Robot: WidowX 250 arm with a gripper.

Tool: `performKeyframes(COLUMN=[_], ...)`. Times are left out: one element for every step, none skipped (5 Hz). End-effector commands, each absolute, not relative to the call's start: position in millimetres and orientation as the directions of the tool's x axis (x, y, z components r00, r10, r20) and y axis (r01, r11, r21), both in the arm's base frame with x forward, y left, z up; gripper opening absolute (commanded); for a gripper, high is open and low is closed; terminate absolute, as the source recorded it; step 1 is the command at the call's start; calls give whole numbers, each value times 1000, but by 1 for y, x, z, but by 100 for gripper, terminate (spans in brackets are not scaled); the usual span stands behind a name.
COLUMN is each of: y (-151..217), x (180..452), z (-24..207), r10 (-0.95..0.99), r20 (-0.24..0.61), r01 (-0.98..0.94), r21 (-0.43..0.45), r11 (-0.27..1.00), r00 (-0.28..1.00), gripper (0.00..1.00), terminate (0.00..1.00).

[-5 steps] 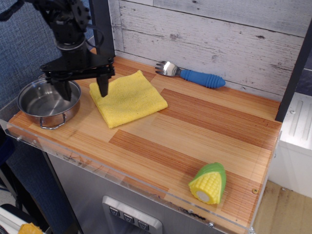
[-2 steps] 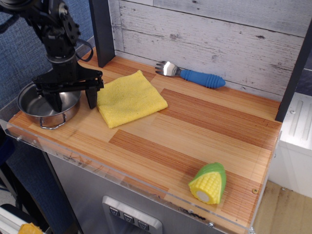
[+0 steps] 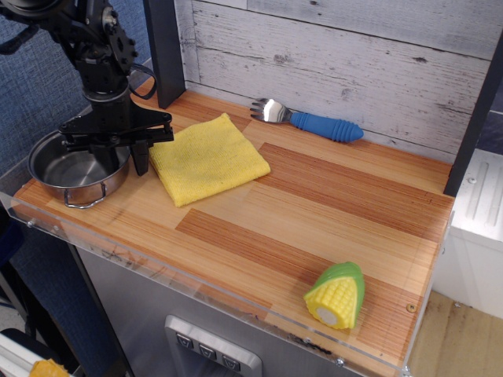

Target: Pick up the pot and place it on the right of the yellow cloth

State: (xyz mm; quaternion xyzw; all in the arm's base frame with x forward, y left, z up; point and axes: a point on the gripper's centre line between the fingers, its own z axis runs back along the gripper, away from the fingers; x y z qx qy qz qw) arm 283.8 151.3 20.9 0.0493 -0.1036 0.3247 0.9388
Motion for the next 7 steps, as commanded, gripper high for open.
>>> performKeyframes(y=[149,147,147,144,133,107,74], x=[281,282,282,287,300,315,330], z=[37,40,46,62,89,105,116], r10=[589,587,592,597,571,526,483], r20=[270,267,272,290,339,360,377], r01=[-615,-612,-618,-623,-603,-558,-510], r21=[15,11,11,-3,-13,-20,-32], r11=[788,791,786,782,798,830,860], r00=[762,764,758,748,748,770,790], gripper=[0,0,0,0,0,0,0], terminate=[0,0,0,0,0,0,0])
